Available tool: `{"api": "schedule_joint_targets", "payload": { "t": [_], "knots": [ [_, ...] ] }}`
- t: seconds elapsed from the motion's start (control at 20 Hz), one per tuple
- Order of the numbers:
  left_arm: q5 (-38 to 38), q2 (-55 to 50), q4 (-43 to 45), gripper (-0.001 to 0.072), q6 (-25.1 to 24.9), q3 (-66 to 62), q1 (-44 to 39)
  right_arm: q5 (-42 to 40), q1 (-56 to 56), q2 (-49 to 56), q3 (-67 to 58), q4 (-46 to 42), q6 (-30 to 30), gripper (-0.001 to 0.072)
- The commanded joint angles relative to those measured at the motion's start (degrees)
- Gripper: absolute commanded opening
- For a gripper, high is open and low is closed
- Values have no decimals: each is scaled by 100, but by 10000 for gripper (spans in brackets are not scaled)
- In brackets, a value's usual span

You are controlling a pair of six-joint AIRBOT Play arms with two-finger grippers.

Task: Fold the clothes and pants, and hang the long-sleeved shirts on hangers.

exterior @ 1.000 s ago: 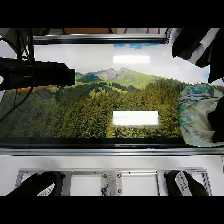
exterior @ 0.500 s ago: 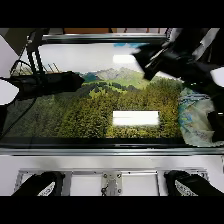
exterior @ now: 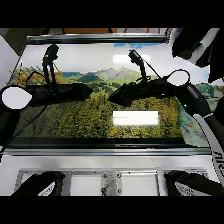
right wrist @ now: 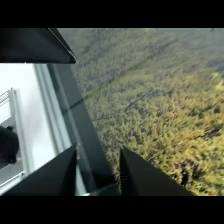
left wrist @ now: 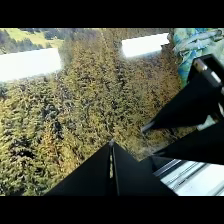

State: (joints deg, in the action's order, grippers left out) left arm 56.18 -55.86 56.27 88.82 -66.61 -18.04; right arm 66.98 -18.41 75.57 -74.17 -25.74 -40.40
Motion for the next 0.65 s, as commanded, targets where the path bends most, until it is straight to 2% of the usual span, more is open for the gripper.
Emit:
{"api": "schedule_joint_targets", "payload": {
  "t": [0.0,0.6],
  "knots": [
    [-157,2,-39,14,-37,66,-79,299,-24,63,2,-61,-188,14],
    [-240,2,-48,14,-35,66,-79,293,-24,66,2,-61,-186,22]
  ]
}}
